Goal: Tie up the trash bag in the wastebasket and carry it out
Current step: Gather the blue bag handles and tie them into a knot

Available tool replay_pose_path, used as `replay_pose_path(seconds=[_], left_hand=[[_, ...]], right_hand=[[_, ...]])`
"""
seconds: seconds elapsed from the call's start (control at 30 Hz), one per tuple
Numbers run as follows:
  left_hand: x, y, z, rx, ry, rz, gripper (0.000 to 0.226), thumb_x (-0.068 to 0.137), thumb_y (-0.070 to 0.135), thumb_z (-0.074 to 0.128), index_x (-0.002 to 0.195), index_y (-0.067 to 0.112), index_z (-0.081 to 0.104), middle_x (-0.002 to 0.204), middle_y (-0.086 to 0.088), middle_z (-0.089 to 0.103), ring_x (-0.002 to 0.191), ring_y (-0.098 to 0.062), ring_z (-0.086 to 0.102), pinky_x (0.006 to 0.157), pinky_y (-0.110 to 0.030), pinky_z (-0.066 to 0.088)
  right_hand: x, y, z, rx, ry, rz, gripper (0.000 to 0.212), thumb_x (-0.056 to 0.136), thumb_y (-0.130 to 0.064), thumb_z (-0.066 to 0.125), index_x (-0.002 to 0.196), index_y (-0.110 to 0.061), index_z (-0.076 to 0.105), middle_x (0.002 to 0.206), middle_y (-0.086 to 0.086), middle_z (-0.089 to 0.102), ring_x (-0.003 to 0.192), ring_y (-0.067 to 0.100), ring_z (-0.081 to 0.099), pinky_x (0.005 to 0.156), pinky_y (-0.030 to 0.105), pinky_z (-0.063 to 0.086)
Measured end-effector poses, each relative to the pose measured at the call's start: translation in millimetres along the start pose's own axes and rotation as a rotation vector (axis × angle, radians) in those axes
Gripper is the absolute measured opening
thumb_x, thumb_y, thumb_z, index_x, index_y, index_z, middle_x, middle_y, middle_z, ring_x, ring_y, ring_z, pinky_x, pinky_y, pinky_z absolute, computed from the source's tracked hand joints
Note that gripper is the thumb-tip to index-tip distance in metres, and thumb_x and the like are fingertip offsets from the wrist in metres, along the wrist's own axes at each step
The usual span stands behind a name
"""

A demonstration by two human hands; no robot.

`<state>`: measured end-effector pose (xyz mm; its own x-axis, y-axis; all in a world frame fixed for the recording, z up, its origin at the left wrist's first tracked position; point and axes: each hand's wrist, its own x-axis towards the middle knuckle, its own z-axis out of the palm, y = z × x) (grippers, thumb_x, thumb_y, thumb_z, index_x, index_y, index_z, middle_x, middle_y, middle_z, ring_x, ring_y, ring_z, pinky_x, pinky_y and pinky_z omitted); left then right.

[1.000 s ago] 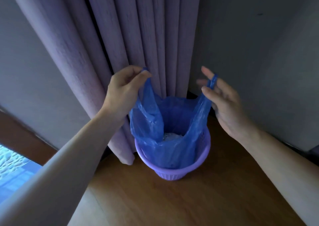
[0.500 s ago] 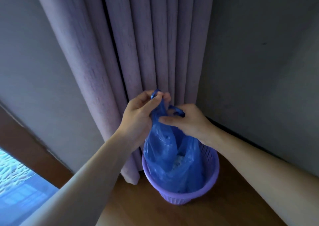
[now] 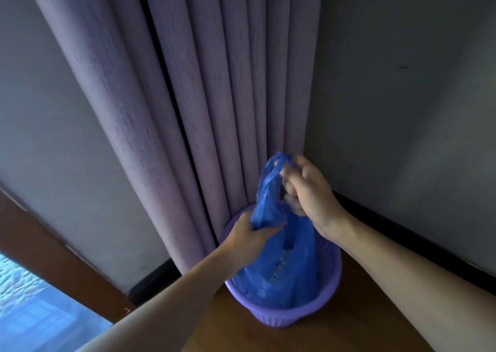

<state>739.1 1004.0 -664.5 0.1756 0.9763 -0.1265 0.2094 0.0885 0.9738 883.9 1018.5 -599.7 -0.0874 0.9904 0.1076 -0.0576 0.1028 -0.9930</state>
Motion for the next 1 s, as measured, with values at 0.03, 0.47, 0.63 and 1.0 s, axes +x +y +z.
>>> replay_pose_path(seconds=[0.03, 0.47, 0.63, 1.0], left_hand=[[0.3, 1.7, 3.9, -0.140, 0.078, -0.052, 0.016, 0.090, 0.016, 0.066, 0.103, 0.008, 0.071, 0.095, -0.018, 0.075, 0.088, -0.032, 0.070, 0.082, -0.045, 0.057], [-4.6, 16.9, 23.9, -0.331, -0.116, -0.053, 0.026, 0.079, 0.019, 0.077, 0.102, 0.013, 0.067, 0.074, 0.001, 0.074, 0.072, -0.014, 0.071, 0.070, -0.034, 0.058], [-2.4, 12.7, 21.8, -0.287, -0.078, -0.030, 0.033, 0.076, 0.017, 0.080, 0.107, 0.013, 0.070, 0.103, -0.012, 0.076, 0.095, -0.027, 0.071, 0.085, -0.044, 0.055], [-1.5, 29.4, 8.1, -0.587, -0.023, -0.161, 0.016, 0.088, 0.031, 0.068, 0.081, 0.018, 0.075, 0.051, 0.006, 0.044, 0.045, -0.009, 0.038, 0.065, -0.031, 0.035]], right_hand=[[2.9, 3.9, -4.8, 0.025, 0.047, 0.036, 0.020, 0.100, -0.028, 0.053, 0.086, -0.017, 0.043, 0.050, -0.010, 0.034, 0.036, 0.003, 0.029, 0.035, 0.016, 0.025], [17.9, 10.1, -5.1, 0.668, 0.211, 0.269, 0.036, 0.095, -0.031, 0.061, 0.068, -0.021, 0.039, 0.058, -0.006, 0.024, 0.045, 0.008, 0.024, 0.040, 0.022, 0.019], [18.6, 8.3, -4.4, 0.690, 0.215, 0.224, 0.033, 0.093, -0.032, 0.066, 0.071, -0.020, 0.045, 0.059, -0.005, 0.032, 0.051, 0.008, 0.035, 0.052, 0.024, 0.037], [-5.2, 58.9, -37.3, -0.228, -0.393, 0.159, 0.087, 0.064, -0.030, 0.091, 0.138, -0.035, 0.044, 0.138, -0.008, 0.059, 0.127, 0.005, 0.056, 0.106, 0.035, 0.048]])
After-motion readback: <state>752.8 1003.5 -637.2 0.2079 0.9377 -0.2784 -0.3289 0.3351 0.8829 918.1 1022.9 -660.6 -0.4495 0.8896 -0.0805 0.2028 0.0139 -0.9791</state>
